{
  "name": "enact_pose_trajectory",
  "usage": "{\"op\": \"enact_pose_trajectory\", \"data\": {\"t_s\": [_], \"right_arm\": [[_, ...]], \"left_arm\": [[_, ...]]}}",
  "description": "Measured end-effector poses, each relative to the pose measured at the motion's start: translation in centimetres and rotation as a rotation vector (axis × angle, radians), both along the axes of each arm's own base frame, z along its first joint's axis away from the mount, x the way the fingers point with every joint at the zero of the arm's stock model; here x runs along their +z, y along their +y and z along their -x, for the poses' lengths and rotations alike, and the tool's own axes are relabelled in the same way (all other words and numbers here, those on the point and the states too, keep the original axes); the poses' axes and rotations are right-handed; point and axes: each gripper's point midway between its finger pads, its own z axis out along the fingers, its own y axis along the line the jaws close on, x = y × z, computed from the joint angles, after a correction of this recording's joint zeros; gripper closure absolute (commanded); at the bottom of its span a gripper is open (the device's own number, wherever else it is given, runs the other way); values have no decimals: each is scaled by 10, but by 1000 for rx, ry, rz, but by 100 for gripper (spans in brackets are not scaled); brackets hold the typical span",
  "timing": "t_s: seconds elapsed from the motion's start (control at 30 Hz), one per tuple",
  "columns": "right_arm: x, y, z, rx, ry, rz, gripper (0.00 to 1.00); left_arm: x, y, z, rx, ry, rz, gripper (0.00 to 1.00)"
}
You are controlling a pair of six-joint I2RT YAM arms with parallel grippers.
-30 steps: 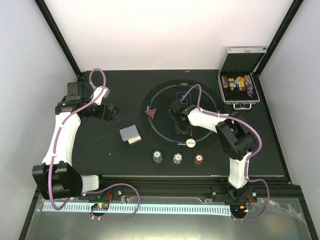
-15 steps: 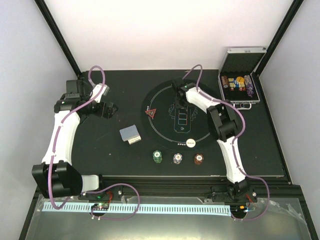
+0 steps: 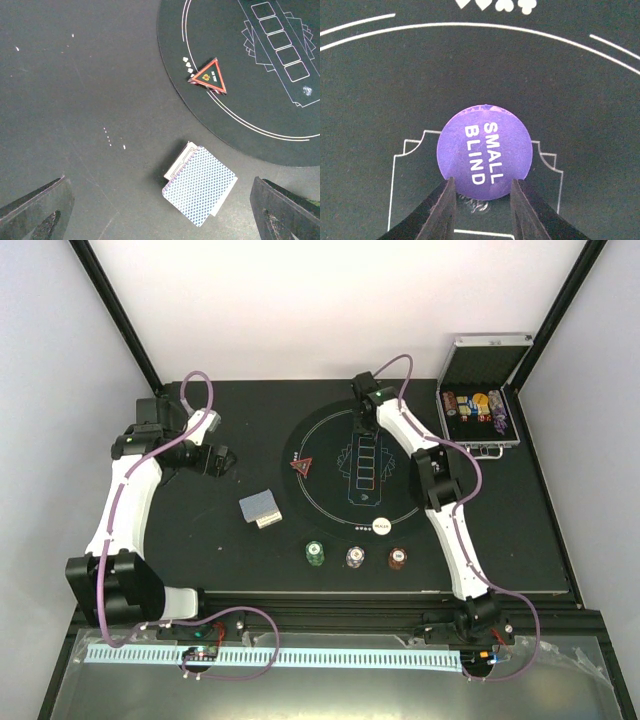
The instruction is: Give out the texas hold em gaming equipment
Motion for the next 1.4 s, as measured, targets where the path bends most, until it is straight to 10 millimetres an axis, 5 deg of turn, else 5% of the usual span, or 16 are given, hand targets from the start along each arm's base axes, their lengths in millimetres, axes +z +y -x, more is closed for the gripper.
{"op": "enact_pose_trajectory", "data": {"t_s": [0.23, 0.4, 0.53, 0.7, 0.83, 1.0, 1.17, 1.4], "right_arm": [[5, -4, -13, 24, -18, -48, 56], [26, 4, -13, 67, -59, -55, 49], [69, 16, 14, 119, -84, -57, 46], [111, 19, 94, 183, -85, -48, 44], [91, 15, 179, 247, -6, -4, 44], [30, -6, 261, 277, 162, 68, 44], [6, -4, 294, 297, 220, 106, 49], [5, 9, 298, 292, 192, 86, 60]], "left_arm": [[-7, 0, -2, -1, 23, 2, 1], [-8, 0, -2, -1, 25, 3, 1], [-7, 0, -2, -1, 26, 4, 1], [-5, -2, 0, -22, 17, 3, 1], [0, -4, 4, -67, 11, -14, 1], [0, -7, 11, -131, 22, -37, 1], [-9, -11, 22, -184, 70, -31, 1], [-6, -13, 29, -210, 61, -40, 1]]}}
